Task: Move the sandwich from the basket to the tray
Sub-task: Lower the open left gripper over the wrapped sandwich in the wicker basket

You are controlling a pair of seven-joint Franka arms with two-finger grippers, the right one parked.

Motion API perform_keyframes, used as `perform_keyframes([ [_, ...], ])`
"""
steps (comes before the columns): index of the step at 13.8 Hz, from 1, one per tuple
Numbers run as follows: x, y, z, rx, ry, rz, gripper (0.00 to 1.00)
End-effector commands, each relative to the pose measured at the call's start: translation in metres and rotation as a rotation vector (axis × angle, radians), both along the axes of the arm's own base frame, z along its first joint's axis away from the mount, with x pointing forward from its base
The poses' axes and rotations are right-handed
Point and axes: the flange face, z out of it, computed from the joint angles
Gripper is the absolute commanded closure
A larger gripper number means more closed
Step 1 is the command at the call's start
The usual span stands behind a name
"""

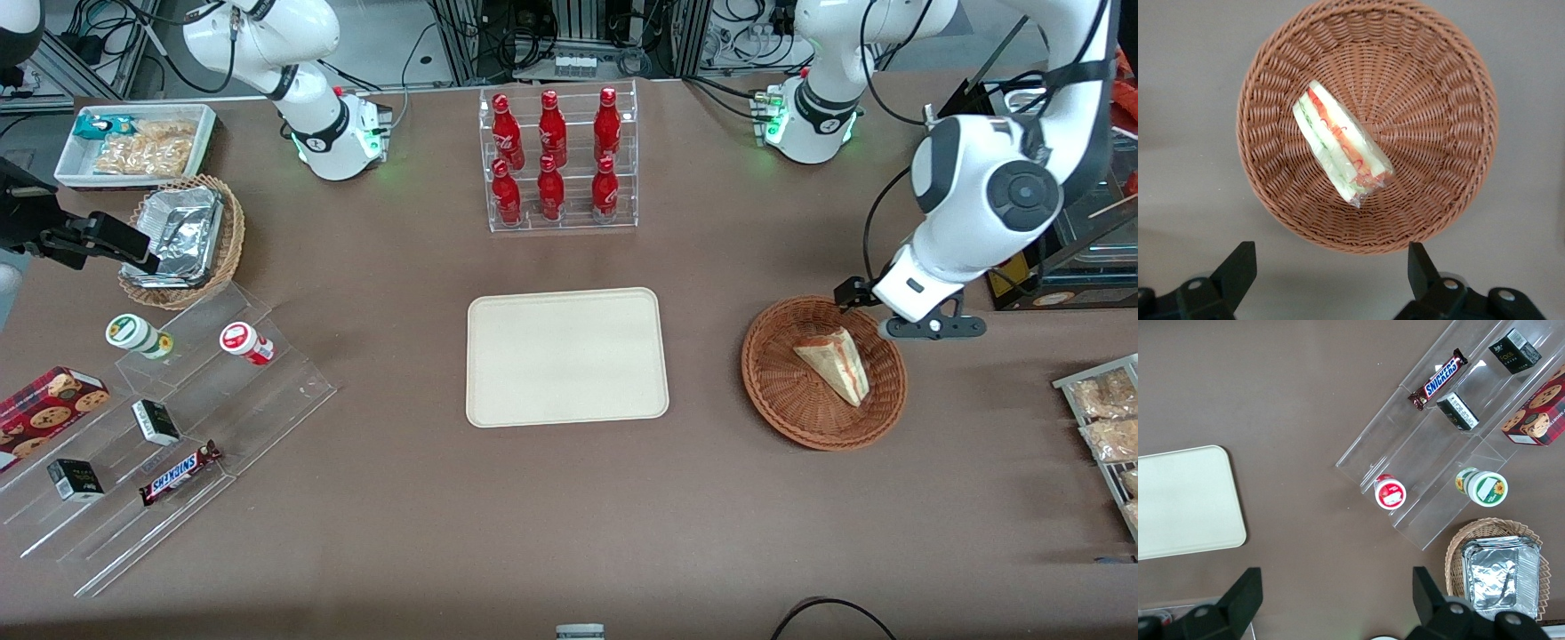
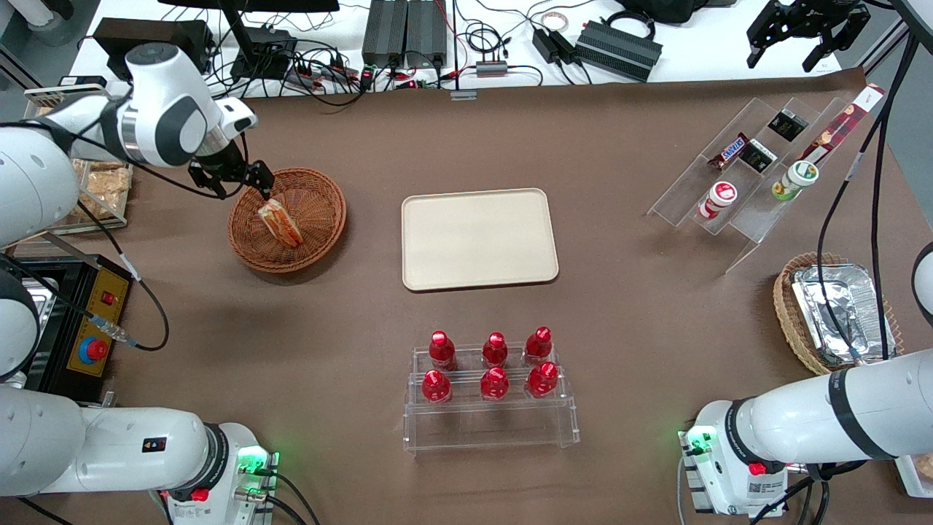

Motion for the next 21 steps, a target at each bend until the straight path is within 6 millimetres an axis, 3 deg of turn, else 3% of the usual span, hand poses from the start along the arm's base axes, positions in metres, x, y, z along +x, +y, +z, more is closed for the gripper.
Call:
perform_keyframes([
  [1, -0.003, 0.003, -0.01, -0.008, -0.025, 0.08, 0.0],
  [10, 0.016, -0.007, -0.059, -0.007, -0.053, 0.871, 0.0],
  [14, 0.024, -0.008, -0.075, -0.019, -0.06, 0.893, 0.0],
  [20, 0.027, -0.007, -0.115, -0.022, -0.047, 0.901, 0.0],
  [21, 0.027, -0.007, -0.118, -0.02, -0.043, 0.901, 0.04],
])
